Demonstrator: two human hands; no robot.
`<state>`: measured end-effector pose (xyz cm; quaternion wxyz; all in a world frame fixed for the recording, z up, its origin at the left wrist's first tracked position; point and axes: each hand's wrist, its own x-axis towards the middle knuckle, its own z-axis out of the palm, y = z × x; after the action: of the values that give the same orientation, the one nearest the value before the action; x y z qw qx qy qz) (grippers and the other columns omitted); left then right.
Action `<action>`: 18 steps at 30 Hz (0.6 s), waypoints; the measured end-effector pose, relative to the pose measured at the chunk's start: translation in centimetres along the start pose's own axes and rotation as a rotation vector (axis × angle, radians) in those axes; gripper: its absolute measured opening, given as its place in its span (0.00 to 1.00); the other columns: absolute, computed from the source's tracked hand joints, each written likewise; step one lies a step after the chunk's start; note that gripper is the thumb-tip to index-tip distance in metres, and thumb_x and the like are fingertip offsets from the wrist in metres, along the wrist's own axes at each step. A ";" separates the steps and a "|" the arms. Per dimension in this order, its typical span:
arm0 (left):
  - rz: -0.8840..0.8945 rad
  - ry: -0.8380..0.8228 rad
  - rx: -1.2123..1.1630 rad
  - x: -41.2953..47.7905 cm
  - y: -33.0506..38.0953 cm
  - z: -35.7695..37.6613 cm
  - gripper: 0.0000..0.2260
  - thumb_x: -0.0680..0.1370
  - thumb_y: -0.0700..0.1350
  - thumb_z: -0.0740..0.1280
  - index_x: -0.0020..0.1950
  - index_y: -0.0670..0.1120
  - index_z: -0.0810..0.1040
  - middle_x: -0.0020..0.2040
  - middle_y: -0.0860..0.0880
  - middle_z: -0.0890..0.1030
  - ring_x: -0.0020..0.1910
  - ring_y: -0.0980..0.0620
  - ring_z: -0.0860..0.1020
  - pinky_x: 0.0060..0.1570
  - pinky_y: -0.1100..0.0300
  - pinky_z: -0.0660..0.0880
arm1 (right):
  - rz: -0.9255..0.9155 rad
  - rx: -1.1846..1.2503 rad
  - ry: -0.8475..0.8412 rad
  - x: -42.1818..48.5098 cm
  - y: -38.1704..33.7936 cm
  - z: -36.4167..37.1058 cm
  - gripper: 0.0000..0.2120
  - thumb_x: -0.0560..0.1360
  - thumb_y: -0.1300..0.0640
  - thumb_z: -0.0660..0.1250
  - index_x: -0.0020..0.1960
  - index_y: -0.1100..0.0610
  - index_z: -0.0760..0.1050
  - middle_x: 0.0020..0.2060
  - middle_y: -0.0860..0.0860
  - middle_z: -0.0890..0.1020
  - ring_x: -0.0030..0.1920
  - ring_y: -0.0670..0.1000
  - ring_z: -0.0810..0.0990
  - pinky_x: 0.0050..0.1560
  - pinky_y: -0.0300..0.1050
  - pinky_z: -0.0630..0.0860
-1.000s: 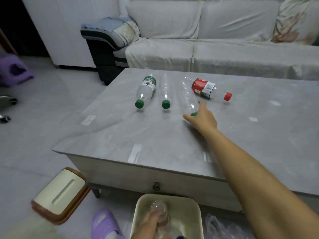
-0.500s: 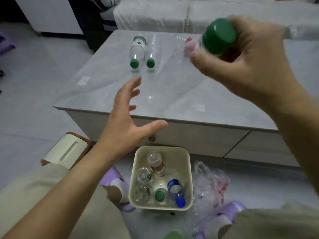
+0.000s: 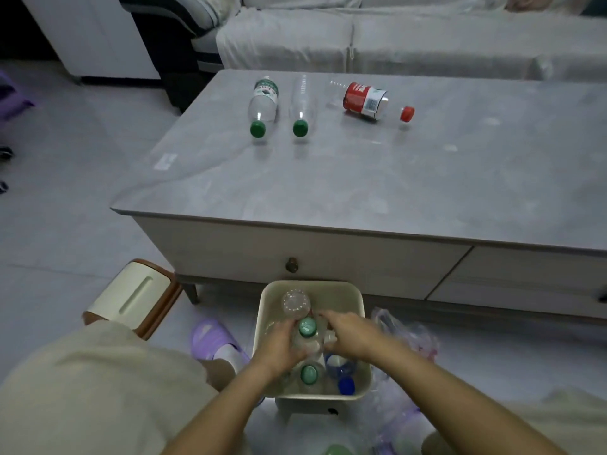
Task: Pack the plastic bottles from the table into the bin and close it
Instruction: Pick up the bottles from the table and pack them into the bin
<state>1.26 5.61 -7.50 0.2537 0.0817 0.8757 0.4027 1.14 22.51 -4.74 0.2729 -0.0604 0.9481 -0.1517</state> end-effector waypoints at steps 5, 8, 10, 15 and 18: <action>-0.071 0.007 0.210 1.3 0.8 -3.2 0.43 0.67 0.55 0.75 0.75 0.48 0.57 0.73 0.46 0.64 0.71 0.49 0.66 0.67 0.60 0.65 | -0.142 0.067 0.404 0.0 1.3 -7.3 0.18 0.75 0.47 0.64 0.64 0.49 0.73 0.52 0.49 0.83 0.49 0.49 0.81 0.48 0.49 0.80; -0.024 -0.109 0.304 1.3 3.6 -7.2 0.37 0.68 0.55 0.74 0.73 0.50 0.62 0.71 0.47 0.68 0.68 0.50 0.70 0.66 0.59 0.68 | -0.210 0.155 0.834 -0.3 2.4 -15.4 0.11 0.72 0.48 0.63 0.47 0.52 0.80 0.39 0.51 0.85 0.40 0.55 0.82 0.41 0.53 0.79; 0.041 -0.102 0.335 1.2 5.6 -9.7 0.33 0.70 0.56 0.73 0.72 0.52 0.65 0.68 0.50 0.71 0.64 0.53 0.73 0.63 0.59 0.71 | -0.163 0.179 0.990 0.6 3.9 -20.2 0.10 0.72 0.49 0.63 0.45 0.53 0.80 0.39 0.53 0.84 0.39 0.56 0.82 0.42 0.53 0.78; 0.208 -0.013 0.202 2.5 9.6 -12.7 0.22 0.71 0.56 0.71 0.63 0.58 0.72 0.60 0.60 0.76 0.57 0.64 0.75 0.59 0.61 0.75 | 0.148 0.284 1.022 6.5 10.2 -25.8 0.19 0.72 0.49 0.68 0.60 0.55 0.74 0.55 0.57 0.78 0.45 0.55 0.80 0.51 0.51 0.76; 0.236 0.060 0.078 4.7 12.2 -13.2 0.17 0.66 0.61 0.70 0.53 0.61 0.75 0.48 0.62 0.81 0.47 0.65 0.79 0.50 0.63 0.77 | 0.325 0.385 0.985 9.5 13.1 -26.3 0.31 0.68 0.47 0.72 0.67 0.55 0.67 0.63 0.58 0.70 0.54 0.59 0.78 0.58 0.53 0.74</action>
<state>-10.28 6.58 7.02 0.1749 0.1821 0.8822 0.3974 -21.39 39.72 7.52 -0.1771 0.2159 0.9158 -0.2886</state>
